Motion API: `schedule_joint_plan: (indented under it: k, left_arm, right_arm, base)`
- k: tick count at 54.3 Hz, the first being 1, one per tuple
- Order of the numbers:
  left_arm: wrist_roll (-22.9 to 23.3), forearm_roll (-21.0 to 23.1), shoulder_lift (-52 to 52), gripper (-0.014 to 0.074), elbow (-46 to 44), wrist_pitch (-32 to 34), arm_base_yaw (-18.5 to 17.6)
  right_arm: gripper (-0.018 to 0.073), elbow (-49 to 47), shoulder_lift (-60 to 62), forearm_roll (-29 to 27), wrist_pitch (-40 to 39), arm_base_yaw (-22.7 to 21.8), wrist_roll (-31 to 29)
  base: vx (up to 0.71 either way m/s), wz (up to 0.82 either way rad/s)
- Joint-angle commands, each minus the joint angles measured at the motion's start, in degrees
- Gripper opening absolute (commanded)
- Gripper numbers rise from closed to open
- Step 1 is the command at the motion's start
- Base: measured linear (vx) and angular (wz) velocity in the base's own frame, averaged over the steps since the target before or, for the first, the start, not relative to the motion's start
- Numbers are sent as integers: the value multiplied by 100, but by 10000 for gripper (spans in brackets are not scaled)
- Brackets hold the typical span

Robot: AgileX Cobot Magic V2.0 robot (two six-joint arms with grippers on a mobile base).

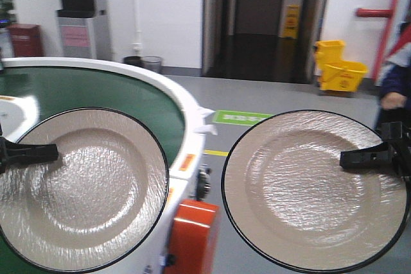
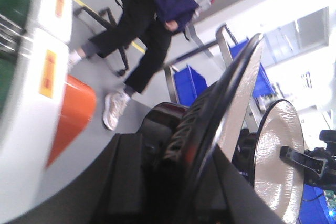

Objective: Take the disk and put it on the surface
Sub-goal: 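Hold both plates while the base drives to the steel table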

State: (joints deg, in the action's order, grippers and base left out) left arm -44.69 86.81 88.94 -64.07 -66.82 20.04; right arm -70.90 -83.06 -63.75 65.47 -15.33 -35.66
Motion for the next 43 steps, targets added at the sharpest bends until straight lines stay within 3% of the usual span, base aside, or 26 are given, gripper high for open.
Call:
schedule_joint_plan:
  k: [1, 43]
  left_arm:
    - [73, 798, -264, -1, -155, -465, -28]
    - [73, 798, -264, -1, -155, -470, -28]
  right_arm:
    - [-9, -185, 240, -728, -14, -35, 27]
    - [-9, -185, 240, -724, -8, -35, 27]
  base:
    - [-16, -60]
    - [-8, -58]
